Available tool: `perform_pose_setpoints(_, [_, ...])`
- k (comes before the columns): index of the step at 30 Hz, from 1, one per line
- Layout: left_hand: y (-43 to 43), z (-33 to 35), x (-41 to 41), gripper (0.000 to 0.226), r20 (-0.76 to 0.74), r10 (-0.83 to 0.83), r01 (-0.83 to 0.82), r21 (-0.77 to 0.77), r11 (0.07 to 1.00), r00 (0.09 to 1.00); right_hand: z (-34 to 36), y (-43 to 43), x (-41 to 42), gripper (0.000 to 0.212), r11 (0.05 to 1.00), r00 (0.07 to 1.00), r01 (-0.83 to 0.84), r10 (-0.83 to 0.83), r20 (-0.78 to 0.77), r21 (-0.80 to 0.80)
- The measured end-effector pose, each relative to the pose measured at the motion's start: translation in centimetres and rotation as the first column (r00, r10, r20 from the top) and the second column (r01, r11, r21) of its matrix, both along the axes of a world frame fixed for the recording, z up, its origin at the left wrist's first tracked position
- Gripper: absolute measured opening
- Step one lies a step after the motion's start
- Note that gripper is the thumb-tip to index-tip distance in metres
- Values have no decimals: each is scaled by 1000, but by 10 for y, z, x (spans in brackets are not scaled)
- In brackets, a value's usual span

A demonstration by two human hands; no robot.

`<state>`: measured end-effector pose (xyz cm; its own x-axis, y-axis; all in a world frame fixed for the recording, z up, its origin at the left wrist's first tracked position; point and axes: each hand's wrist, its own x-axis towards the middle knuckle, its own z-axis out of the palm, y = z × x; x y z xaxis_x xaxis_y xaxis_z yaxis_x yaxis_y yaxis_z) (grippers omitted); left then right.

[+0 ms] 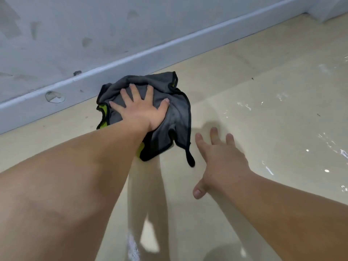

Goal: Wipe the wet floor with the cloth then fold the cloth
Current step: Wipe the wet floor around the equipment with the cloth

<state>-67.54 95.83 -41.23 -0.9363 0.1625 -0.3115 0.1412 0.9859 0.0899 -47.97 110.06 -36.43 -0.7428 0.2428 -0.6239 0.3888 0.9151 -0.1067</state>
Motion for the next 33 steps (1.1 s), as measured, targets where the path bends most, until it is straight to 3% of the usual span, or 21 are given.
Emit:
perform_pose_setpoints(4, [32,0,5,80,0,38,-38,7,999,999,3,-1,-1,156,1000,1000,-6,6,-5,3])
perform_pose_setpoints(7, [47,-9,44,72,-72,-217,218,1,976,973,7,1,0,150,1000,1000,1,-1,-5,-6])
perform_pose_setpoints(9, [38,-13,76,64,-154,-405,417,53,908,901,8,1,-1,138,1000,1000,4,-4,-6,-31])
perform_pose_setpoints(11, [19,-15,98,60,-219,-486,517,117,848,846,9,0,0,128,1000,1000,-12,12,-20,-27])
perform_pose_setpoints(15, [-7,-18,113,62,-254,-425,464,117,878,869,16,5,0,100,998,997,-44,41,-69,-45])
perform_pose_setpoints(17, [-7,-17,118,64,-249,-361,395,100,913,899,22,21,5,85,985,993,-40,21,-114,-165])
perform_pose_setpoints(20, [3,-13,144,69,-179,-356,369,44,928,917,26,50,48,92,936,977,47,-116,-180,-349])
perform_pose_setpoints(24, [33,-6,206,79,-112,-392,397,27,917,913,22,76,141,87,981,920,61,-127,-371,-184])
perform_pose_setpoints(27, [55,-1,267,79,-70,-526,529,33,848,848,27,84,183,76,992,956,105,-120,-267,-72])
perform_pose_setpoints(31, [49,2,359,80,-40,-683,682,117,722,729,35,98,202,44,992,981,126,-125,-146,-2])
perform_pose_setpoints(33, [32,0,389,74,-34,-700,697,146,702,713,36,107,210,49,994,992,110,-110,-59,7])
